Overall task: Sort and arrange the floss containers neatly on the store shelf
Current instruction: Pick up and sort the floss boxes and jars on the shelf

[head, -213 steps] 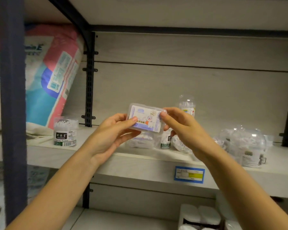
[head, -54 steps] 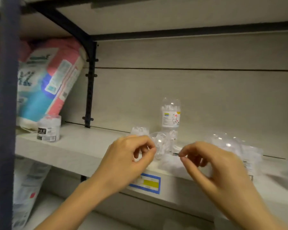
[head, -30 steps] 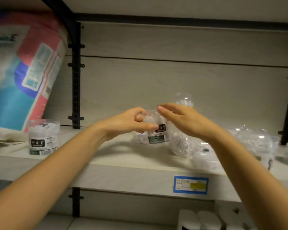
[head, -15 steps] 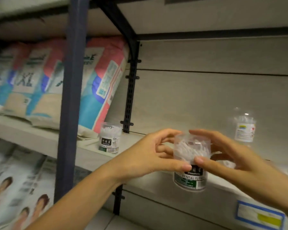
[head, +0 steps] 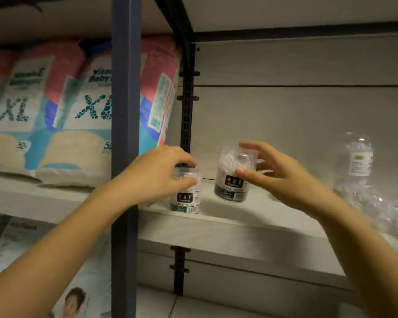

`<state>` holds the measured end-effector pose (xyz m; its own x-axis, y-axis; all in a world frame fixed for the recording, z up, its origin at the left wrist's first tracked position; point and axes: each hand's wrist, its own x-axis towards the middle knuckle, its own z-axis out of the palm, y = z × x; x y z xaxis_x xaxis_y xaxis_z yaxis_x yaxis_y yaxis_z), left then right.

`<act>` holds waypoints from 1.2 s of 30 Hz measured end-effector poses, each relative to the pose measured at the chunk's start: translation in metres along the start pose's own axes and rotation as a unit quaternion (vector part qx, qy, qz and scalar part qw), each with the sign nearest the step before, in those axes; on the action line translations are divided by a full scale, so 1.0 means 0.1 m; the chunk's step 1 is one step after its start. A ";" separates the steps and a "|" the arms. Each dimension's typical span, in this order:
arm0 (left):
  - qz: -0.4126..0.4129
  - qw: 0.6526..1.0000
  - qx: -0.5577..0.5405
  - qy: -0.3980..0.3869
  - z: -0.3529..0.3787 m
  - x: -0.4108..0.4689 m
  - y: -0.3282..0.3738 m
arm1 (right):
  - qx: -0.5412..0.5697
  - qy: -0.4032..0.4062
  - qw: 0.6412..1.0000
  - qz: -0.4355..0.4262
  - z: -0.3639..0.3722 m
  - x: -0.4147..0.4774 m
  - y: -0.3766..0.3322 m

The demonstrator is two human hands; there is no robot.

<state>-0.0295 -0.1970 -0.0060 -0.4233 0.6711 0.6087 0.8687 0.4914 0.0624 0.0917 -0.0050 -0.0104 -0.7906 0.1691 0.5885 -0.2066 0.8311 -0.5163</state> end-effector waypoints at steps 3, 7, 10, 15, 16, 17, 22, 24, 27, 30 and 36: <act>0.000 0.999 0.039 -0.024 0.06 -0.02 -0.14 | -0.031 -0.029 0.998 0.036 0.23 0.11 0.00; 0.009 1.000 0.002 -0.002 0.10 -0.04 -0.18 | -0.050 -0.058 0.994 0.071 0.37 0.14 0.03; 0.012 1.000 0.003 0.013 0.12 -0.05 -0.16 | -0.056 -0.065 0.994 0.063 0.35 0.11 0.03; -0.019 0.999 0.035 -0.011 0.21 0.15 -0.18 | -0.191 -0.037 0.981 0.022 0.36 0.25 0.04; -0.028 0.998 0.048 -0.021 0.26 0.24 -0.20 | -0.201 -0.034 0.979 0.017 0.39 0.31 0.06; -0.037 0.997 0.058 -0.028 0.31 0.33 -0.23 | -0.206 -0.030 0.978 0.014 0.42 0.38 0.10; -0.096 0.989 0.108 -0.034 0.56 0.67 -0.22 | -0.238 -0.018 0.970 0.040 0.61 0.77 0.39; -0.113 0.986 0.121 -0.035 0.63 0.75 -0.17 | -0.240 -0.015 0.969 0.052 0.66 0.89 0.47; -0.125 0.983 0.128 -0.039 0.69 0.83 -0.14 | -0.239 -0.017 0.968 0.067 0.69 0.99 0.53; -0.123 0.981 0.141 -0.054 0.66 0.85 -0.14 | -0.253 -0.028 0.965 0.068 0.69 1.00 0.53; -0.104 0.979 0.172 0.005 0.52 0.81 -0.04 | -0.277 -0.041 0.955 0.096 0.04 0.78 0.67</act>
<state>-0.0803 -0.1156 0.0023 -0.5780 0.5312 0.6194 0.6243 0.7767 -0.0835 0.0136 0.0617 -0.0014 -0.8305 0.3229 0.4539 0.2649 0.9457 -0.1882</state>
